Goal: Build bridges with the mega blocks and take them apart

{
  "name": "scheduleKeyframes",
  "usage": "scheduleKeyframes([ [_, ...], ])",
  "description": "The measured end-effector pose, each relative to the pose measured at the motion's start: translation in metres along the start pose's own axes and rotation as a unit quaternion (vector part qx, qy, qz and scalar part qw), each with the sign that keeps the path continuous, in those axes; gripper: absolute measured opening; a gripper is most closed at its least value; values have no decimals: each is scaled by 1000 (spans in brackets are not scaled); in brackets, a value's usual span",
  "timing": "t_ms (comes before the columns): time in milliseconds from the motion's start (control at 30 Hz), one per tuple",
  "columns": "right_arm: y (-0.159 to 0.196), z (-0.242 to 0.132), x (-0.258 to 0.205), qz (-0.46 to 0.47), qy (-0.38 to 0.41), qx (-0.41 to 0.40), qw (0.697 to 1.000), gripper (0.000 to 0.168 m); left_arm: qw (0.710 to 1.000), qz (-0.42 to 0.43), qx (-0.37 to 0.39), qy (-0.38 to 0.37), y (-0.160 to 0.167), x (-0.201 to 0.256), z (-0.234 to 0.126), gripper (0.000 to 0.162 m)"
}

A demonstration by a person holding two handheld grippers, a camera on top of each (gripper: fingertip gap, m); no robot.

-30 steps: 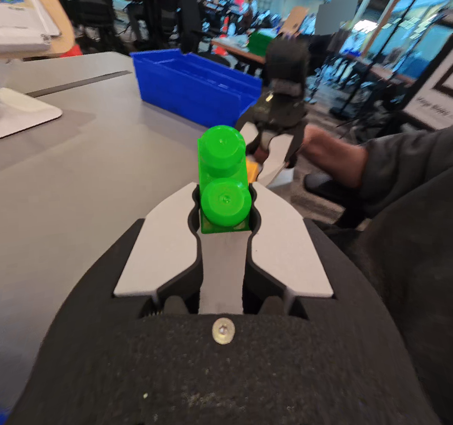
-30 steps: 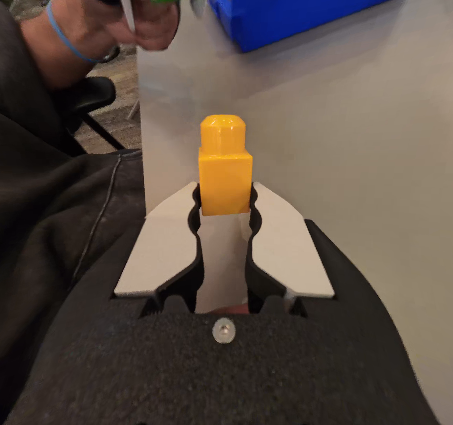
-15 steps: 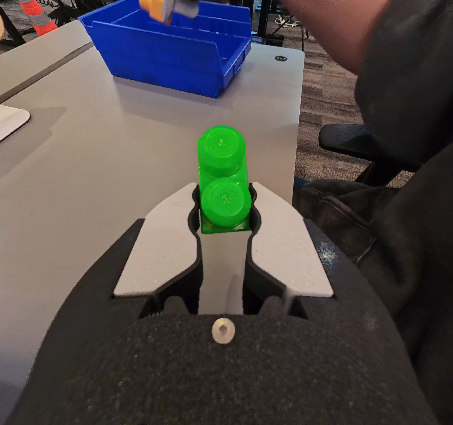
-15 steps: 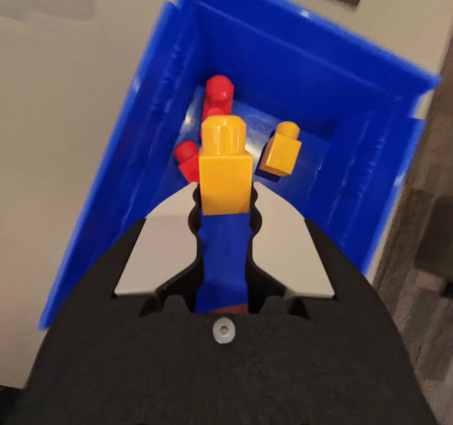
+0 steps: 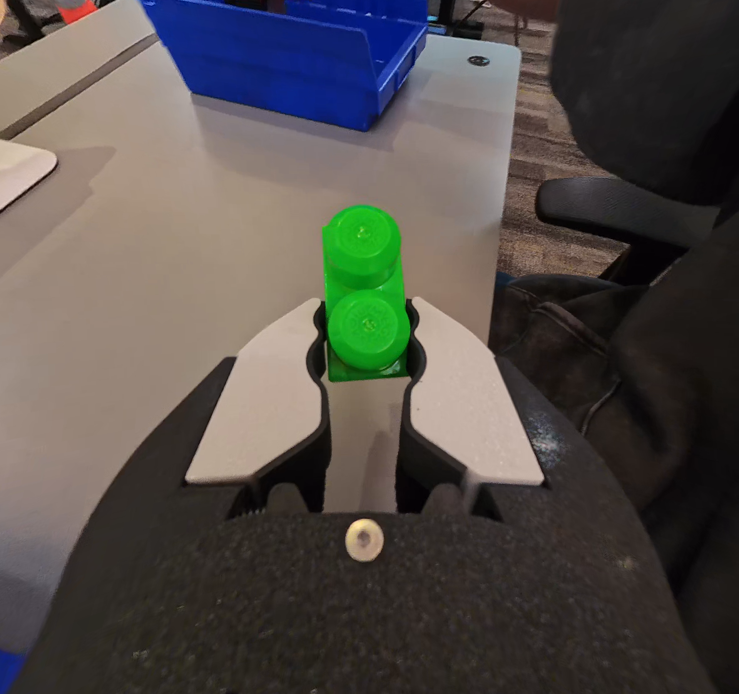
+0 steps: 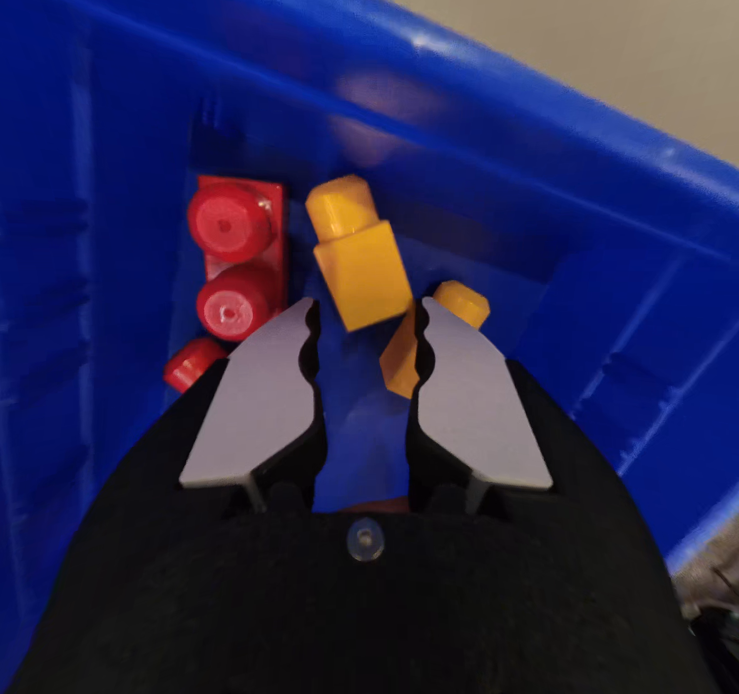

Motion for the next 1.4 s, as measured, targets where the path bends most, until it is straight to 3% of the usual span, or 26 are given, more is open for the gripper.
scheduleKeyframes([
  [33,3,-12,-1,1,1,29,1000,45,1000,-6,-4,-11,1,-3,-2,37],
  [133,25,-72,-22,-2,-2,172,985,46,999,-25,-15,-44,6,-9,-7,37],
  [233,68,-139,-75,-5,-13,351,936,46,996,-29,-26,-75,10,-15,-8,37],
  [333,121,-171,-157,1,-154,460,875,40,993,-32,-36,-104,13,-22,1,36],
  [400,152,-172,-207,6,-241,463,853,42,989,-35,-60,-130,11,-33,16,37],
  [500,181,-156,-266,-32,-286,429,856,48,983,-71,-86,-148,8,-57,45,37],
  [633,210,-136,-301,-91,-270,402,870,49,974,-88,-134,-158,13,-78,77,37],
  [733,215,-134,-299,-110,-241,405,875,48,966,-60,-176,-177,22,-87,92,37],
  [1067,222,-138,-288,-105,-237,392,883,48,963,-75,-197,-170,39,-91,123,37],
  [1400,220,-132,-290,-108,-243,380,886,48,960,-76,-206,-172,46,-91,125,37],
])
Point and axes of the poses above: each gripper's, where its closed fingertips meet, z out along the fingers, y out of its underside, x = y × z across the jaws, the point moved 8 cm from there along -z, back along the fingers, and after that the axes turned 14 degrees about x, right-handed, at the moved point
